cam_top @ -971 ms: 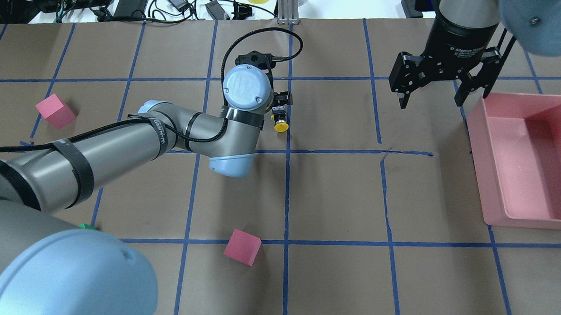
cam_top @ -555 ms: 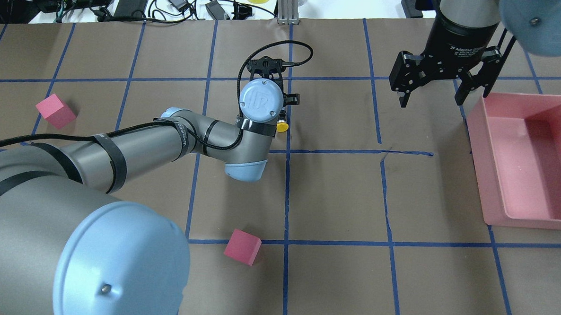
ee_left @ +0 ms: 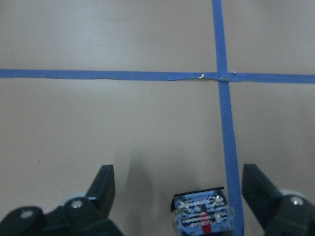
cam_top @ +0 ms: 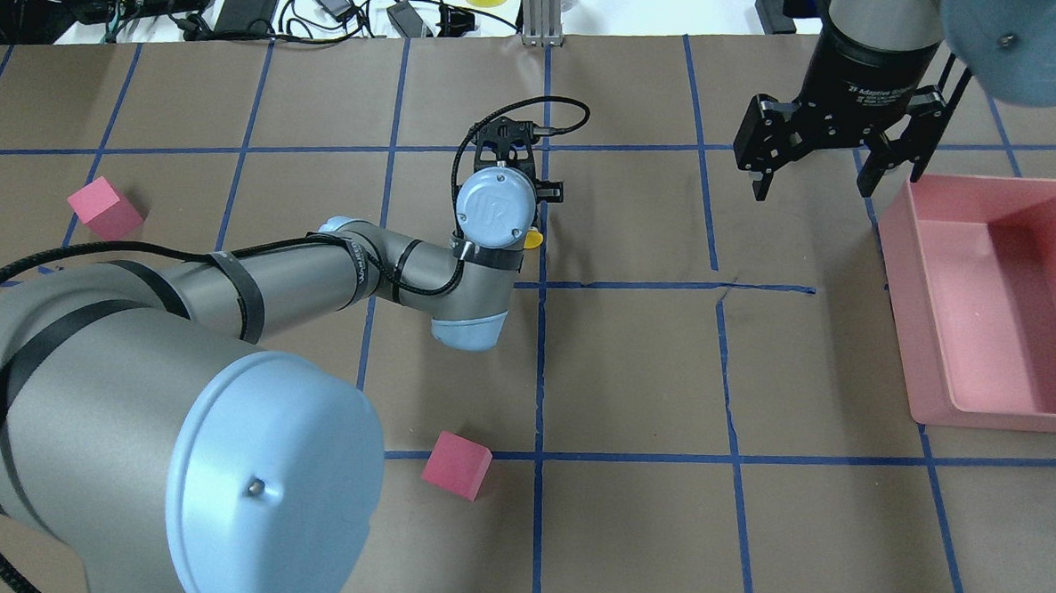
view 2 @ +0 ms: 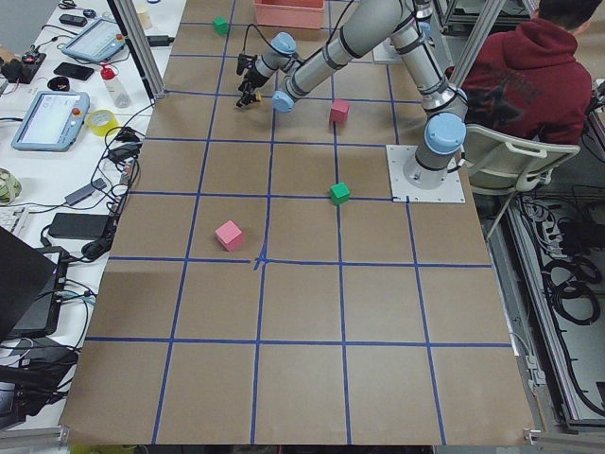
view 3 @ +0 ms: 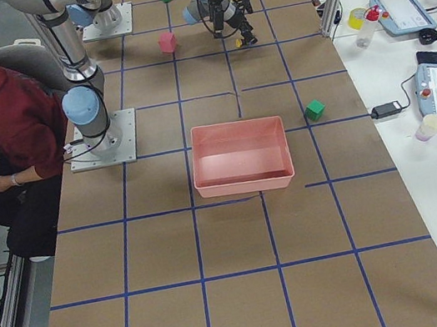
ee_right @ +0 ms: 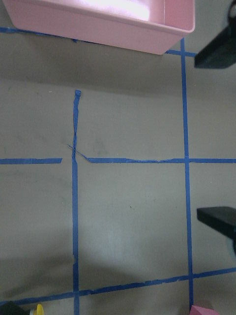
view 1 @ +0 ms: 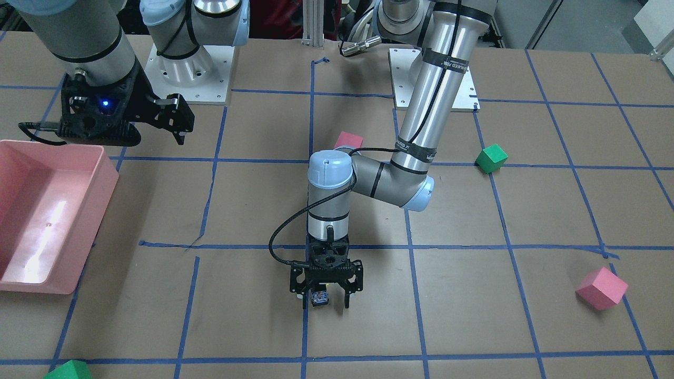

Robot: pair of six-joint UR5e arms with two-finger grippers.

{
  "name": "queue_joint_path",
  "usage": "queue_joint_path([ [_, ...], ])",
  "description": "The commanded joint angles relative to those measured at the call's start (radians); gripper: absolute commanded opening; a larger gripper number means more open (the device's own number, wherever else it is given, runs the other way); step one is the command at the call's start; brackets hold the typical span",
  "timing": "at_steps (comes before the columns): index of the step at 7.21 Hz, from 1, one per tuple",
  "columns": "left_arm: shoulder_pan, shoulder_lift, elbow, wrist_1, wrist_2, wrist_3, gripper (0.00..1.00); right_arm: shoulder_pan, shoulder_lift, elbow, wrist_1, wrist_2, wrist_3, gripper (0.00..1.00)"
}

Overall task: Align button upright
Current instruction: 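Grasp the button by its yellow cap with the left gripper and lift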

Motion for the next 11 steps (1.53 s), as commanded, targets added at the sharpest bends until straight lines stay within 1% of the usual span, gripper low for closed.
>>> queue_joint_path([
  [1,-0.020,0.003,-0.025,0.011,0.009,-0.041,0.92,0.001,0.000,0.000,0.000,0.002,0.000,1.00],
  [3,-0.030,0.012,-0.078,0.049,0.009,-0.078,0.93,0.000,0.000,0.000,0.001,0.000,0.000,1.00],
  [4,-0.037,0.018,-0.086,0.049,0.009,-0.107,0.94,0.000,0.002,0.002,0.001,0.002,0.000,1.00],
  [6,-0.067,0.018,-0.098,0.048,0.044,-0.167,0.94,0.000,0.002,0.008,0.001,-0.001,-0.002,1.00],
  [7,-0.079,0.017,-0.103,0.048,0.045,-0.175,0.94,-0.009,0.003,0.009,0.012,-0.004,-0.009,1.00],
  [9,-0.093,0.024,-0.112,0.048,0.050,-0.172,0.93,-0.009,0.003,0.017,-0.001,0.008,-0.041,1.00],
  [10,-0.093,0.034,-0.115,0.048,0.052,-0.166,0.73,-0.011,0.003,0.018,-0.002,0.000,-0.043,1.00],
  [11,-0.093,0.038,-0.114,0.048,0.082,-0.161,0.48,-0.011,0.003,0.018,-0.005,0.005,-0.041,1.00],
])
